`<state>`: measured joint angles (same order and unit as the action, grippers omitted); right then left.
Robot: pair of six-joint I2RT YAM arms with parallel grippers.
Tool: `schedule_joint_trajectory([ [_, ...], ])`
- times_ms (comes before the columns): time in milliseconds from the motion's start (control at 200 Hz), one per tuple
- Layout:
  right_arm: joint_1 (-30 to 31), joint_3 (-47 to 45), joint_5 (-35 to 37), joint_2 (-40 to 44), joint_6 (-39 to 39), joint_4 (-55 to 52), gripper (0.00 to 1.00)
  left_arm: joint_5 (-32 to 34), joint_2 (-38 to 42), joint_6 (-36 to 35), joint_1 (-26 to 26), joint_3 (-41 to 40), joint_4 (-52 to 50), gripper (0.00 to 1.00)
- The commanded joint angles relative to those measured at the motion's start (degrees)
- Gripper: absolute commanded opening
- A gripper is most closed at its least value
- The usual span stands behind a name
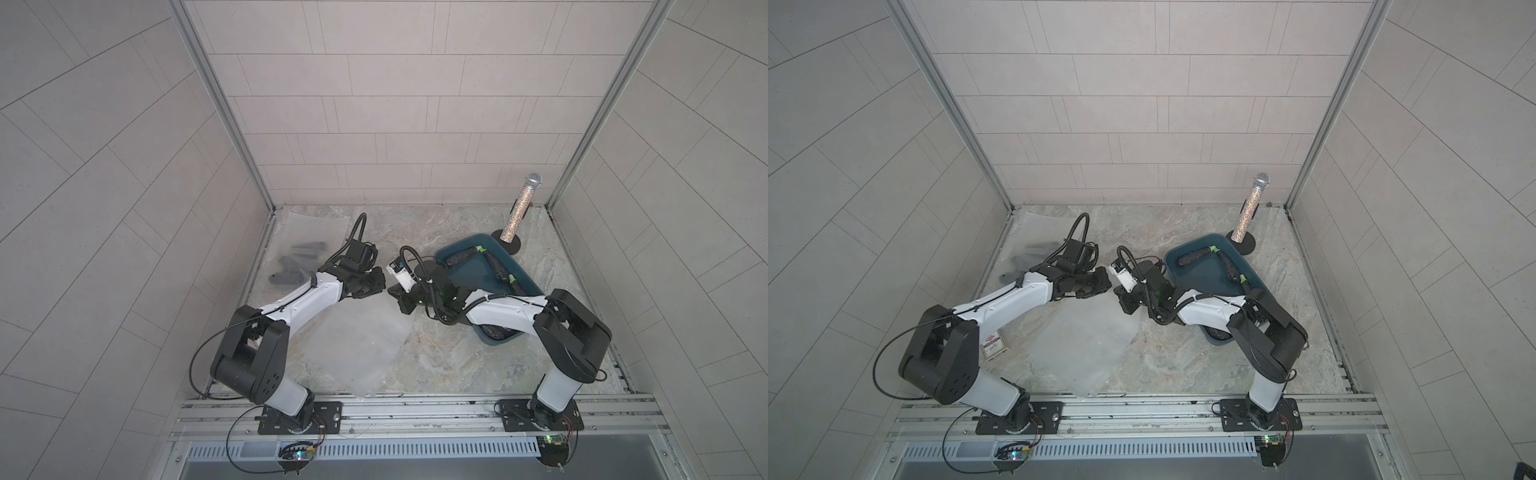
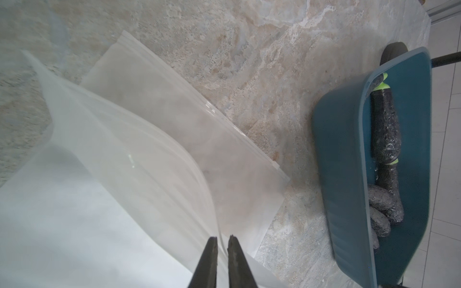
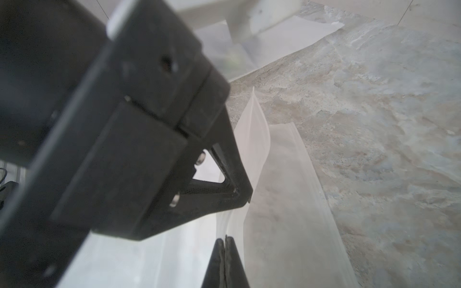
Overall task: Place the eggplant in a zip-top bag and seal the zipper
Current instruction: Open the zipper food storage bag.
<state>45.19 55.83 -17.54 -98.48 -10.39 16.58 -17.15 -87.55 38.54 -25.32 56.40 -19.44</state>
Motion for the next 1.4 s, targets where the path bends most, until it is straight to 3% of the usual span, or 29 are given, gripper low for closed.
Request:
schedule_joint_trajectory([
  [0,0.3,-0.4,-0.5,0.5,-0.7,2.5,0.00,-1.1,2.0,0.7,-0.4,-1.5,0.8,0.11],
  [170,0.3,-0.6,-1.8,-0.4,-1.8,3.7,0.00,-1.5,3.0,1.6,-0.5,-3.5,1.9,0.00],
  [295,0.3,-1.2,-1.5,-0.4,-2.7,4.1,0.00,-1.7,3.3,1.6,-0.4,-3.5,1.8,0.00],
  [510,0.2,-0.9,0.4,-1.2,-1.7,3.0,0.00,-1.0,4.2,2.4,-0.4,-1.9,-0.1,0.39],
  [735,-0.8,-1.0,1.6,-1.5,-2.3,4.1,0.00,-2.4,4.7,2.7,-0.4,-2.8,-0.3,0.53],
  [876,-0.9,-1.0,0.9,-0.8,-2.3,5.4,0.00,-3.2,4.3,6.6,-0.5,-4.9,2.9,0.60],
  [1111,-0.4,-2.1,-3.2,-1.4,-2.3,8.8,0.00,-4.5,1.4,9.6,-0.4,-4.0,7.4,0.59],
  [1271,-0.1,-3.8,-3.6,-1.2,-3.1,12.5,0.00,-5.9,-0.1,10.2,-0.5,-4.4,9.1,0.48],
  [1396,-0.1,-3.9,-3.5,-1.0,-2.8,12.8,0.00,-6.3,0.1,10.9,-0.4,-5.6,10.5,0.33],
])
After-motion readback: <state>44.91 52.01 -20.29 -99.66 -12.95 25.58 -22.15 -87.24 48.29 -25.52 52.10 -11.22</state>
